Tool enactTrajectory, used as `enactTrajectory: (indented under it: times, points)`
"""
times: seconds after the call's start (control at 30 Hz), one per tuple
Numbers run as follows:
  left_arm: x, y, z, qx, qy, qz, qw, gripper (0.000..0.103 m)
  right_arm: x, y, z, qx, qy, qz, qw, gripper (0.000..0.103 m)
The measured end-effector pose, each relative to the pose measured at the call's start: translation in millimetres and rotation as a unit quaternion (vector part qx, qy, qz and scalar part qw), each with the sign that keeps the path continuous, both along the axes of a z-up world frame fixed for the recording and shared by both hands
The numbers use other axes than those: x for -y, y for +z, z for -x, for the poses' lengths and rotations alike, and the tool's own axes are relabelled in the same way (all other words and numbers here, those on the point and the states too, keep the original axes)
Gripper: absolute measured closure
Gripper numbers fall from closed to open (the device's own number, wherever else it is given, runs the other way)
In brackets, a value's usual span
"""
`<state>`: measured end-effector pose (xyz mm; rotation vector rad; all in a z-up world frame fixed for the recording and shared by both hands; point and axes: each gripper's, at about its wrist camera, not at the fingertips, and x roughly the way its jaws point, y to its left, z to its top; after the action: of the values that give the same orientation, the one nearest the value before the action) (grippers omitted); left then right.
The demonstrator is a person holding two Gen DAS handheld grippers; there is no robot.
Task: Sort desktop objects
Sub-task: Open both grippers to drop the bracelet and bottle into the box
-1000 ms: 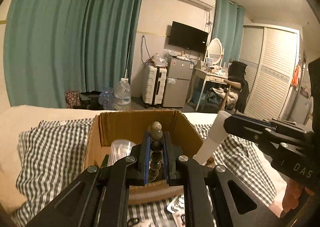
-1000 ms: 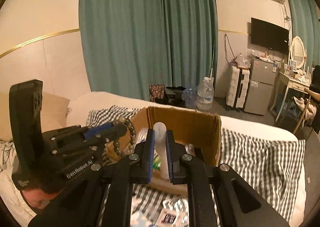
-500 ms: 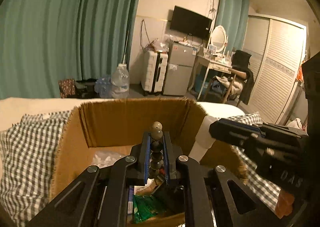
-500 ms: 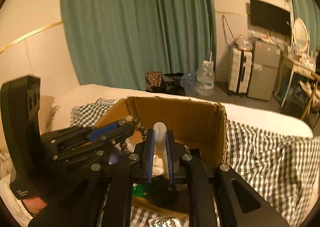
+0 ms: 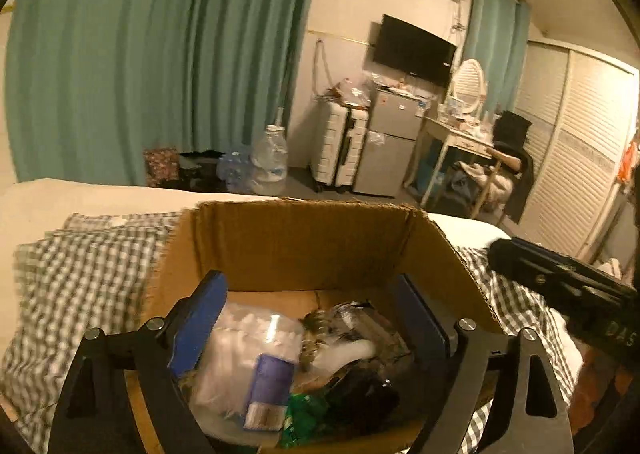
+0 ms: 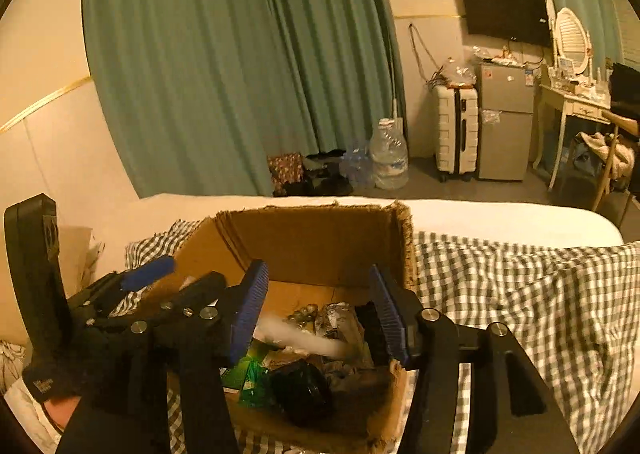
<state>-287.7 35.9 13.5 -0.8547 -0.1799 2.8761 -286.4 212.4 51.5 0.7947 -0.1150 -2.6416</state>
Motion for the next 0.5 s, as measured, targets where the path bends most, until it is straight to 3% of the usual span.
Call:
enactTrajectory:
  times: [0.17,0.33,0.43,0.5]
  points:
    - [12.6,26.5,-36.2,-0.021,0.035,0.020,0.9990,0.005,-9.6,24.6,-39.4,-0.016,-0.008,-0.005,1.000,0.046]
    - [24.9,57.9,-82.7,-0.044,0.054,0.012,0.9975,0.000,-11.7,49.7,-87.3,-0.026,-0.014,-0.020,0.999,0.041]
    - [24.2,75.2,-107.3,-0.050,0.059,0.019,0.9968,0.000,-9.8,62.4,-111.9,-0.033,-0.019,-0.024,0.999,0.032]
    - [21.8,81.6,-125.4,-0.054,0.059,0.026,0.9965,0.000,-7.7,67.4,-128.3,-0.033,-0.025,-0.027,0.999,0.020]
